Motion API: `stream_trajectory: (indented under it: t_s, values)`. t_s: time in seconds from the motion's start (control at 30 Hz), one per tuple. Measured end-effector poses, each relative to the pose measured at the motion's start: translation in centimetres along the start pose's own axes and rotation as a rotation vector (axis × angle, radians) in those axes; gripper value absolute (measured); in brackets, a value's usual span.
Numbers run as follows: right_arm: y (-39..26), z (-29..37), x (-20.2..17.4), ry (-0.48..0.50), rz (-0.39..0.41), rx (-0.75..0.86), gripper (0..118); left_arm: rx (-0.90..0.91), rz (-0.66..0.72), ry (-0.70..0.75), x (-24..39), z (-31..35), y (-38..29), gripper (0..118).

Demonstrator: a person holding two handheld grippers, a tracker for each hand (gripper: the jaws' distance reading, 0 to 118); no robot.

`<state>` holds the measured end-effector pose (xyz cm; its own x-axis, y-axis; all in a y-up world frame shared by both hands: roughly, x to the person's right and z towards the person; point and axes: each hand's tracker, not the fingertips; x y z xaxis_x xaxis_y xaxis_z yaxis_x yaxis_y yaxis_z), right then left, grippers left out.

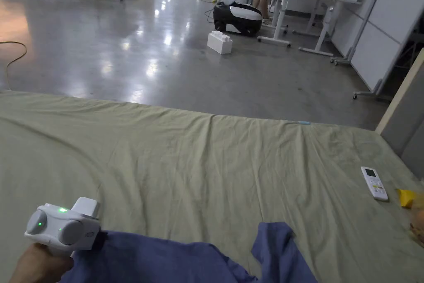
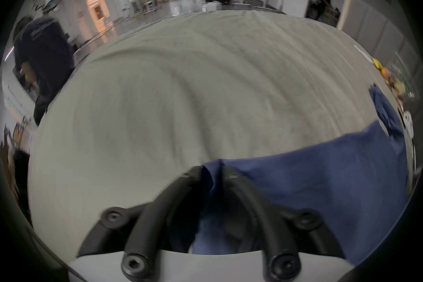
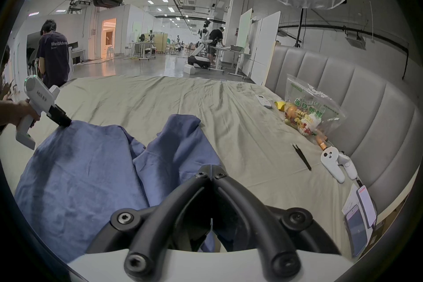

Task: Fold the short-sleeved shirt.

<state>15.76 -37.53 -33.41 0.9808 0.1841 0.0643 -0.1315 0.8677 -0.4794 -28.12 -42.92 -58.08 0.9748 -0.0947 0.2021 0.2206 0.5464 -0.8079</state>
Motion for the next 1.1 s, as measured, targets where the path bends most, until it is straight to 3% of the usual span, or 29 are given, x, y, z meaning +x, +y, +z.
stream_trajectory:
  t_s: [0.13,0.23,0.3,0.33,0.47,0.53,0.7,0.77,0.83,0.9,0.93,1.1]
  values:
    - [0.5,-1.5,1.5,-0.023,-0.056,-0.044,6,-0.022,-0.084,0.039,2.4,2.2,-0.4,6]
    - [1.3,-3.5,3.5,-0.017,-0.08,-0.11,39,-0.013,-0.022,0.02,2.5,4.3,-0.7,6]
    - [1.9,-5.5,5.1,0.008,-0.102,-0.208,53,0.024,-0.013,0.023,2.9,6.0,-1.4,6]
    - [2.3,-6.4,5.5,0.018,-0.097,-0.194,55,0.04,-0.012,0.025,3.1,6.8,-1.6,6]
    - [3.3,-10.7,6.6,0.082,-0.075,-0.381,64,0.117,0.029,0.016,2.7,9.9,-2.1,6]
    - [3.2,-12.5,6.4,0.1,-0.114,-0.4,64,0.146,0.041,0.009,2.4,11.1,-2.6,6]
    - [2.5,-16.7,5.1,0.161,-0.105,-0.555,62,0.178,0.031,0.047,2.4,12.5,-4.5,6]
    - [2.3,-17.0,4.0,0.18,-0.09,-0.602,44,0.176,0.03,0.049,2.5,12.9,-5.3,6]
    - [2.2,-16.9,3.4,0.125,-0.064,-0.583,40,0.173,0.029,0.051,2.9,13.4,-5.9,6]
    - [2.3,-17.5,3.0,0.119,-0.049,-0.579,11,0.167,0.028,0.051,2.9,13.7,-6.4,6]
    - [2.4,-17.6,2.9,0.102,-0.039,-0.564,4,0.166,0.032,0.049,2.7,13.5,-6.6,6]
    - [2.2,-16.5,2.9,0.105,0.001,-0.507,3,0.177,0.075,0.046,1.3,13.1,-6.6,6]
